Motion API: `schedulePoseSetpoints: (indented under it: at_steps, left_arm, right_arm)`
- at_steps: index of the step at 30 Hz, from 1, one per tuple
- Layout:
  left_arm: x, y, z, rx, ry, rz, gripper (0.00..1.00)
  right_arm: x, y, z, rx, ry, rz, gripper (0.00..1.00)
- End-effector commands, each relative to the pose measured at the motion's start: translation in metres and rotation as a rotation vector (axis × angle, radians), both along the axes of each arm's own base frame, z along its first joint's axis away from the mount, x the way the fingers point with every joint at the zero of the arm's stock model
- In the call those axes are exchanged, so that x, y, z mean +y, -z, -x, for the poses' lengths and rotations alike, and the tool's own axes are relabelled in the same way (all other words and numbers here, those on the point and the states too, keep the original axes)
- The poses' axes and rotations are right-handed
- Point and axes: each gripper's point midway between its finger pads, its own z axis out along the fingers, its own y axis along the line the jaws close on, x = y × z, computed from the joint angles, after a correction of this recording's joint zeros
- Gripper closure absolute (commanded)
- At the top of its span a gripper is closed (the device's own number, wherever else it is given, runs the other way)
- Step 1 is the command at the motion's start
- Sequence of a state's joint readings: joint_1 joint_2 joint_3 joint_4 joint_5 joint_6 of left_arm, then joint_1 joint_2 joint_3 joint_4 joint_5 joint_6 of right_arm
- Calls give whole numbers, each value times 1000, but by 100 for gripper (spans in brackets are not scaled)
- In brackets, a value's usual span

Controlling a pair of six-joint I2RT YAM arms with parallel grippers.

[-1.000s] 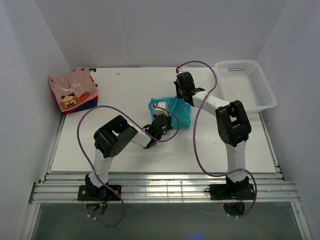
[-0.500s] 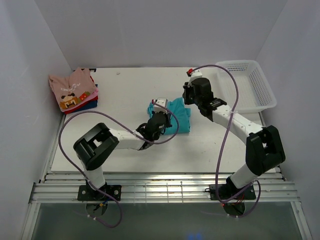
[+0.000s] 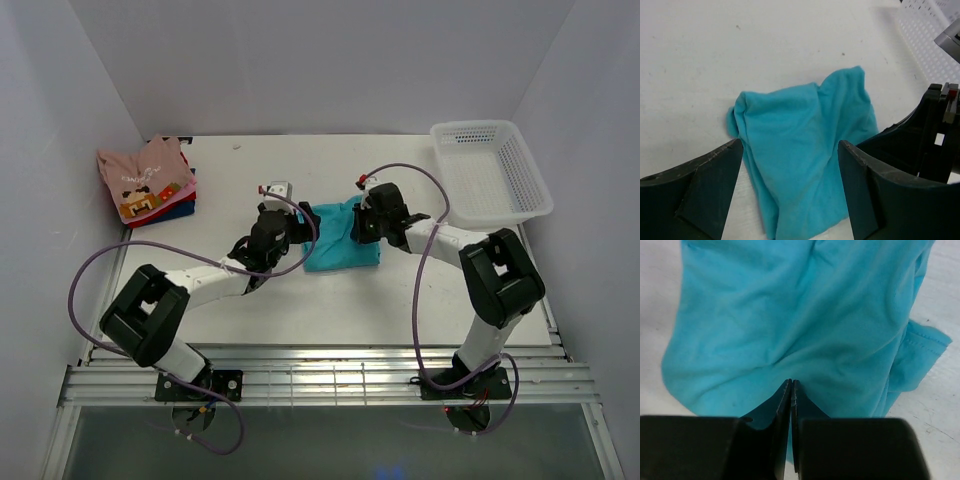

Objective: Fold and stack the t-shirts
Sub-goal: Fold the long partially folded tshirt into a neat square, then put the neatly folded tshirt into the corner of the board with the left arm

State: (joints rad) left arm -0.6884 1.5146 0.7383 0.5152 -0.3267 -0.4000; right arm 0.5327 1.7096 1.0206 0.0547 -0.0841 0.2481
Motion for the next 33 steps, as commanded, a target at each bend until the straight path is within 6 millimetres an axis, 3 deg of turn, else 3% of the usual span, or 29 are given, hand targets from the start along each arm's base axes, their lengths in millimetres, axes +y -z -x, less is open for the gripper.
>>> schedulePoseSetpoints:
  at_steps: [1, 5, 8, 9, 15, 22, 33]
  left_arm:
    - [-6, 13, 14, 98, 154, 79, 13]
    - [-2, 42, 14, 223, 228, 143, 13]
    - [4, 57, 12, 292, 229, 196, 12]
    - [5, 60, 12, 312, 242, 212, 2]
    - [10, 89, 17, 448, 222, 219, 2]
    - [9, 107, 25, 540, 219, 225, 2]
    - [-12, 135, 15, 613, 257, 295, 2]
  right_arm:
    - [3, 14, -7, 40, 28, 21, 92]
    - [-10, 43, -7, 101, 94, 120, 92]
    - [-16, 51, -5, 106, 119, 160, 92]
    - [-18, 52, -4, 104, 130, 174, 92]
    - [-24, 57, -2, 102, 149, 212, 92]
    - [-23, 61, -3, 106, 149, 230, 92]
    - [-20, 70, 3, 117, 142, 247, 92]
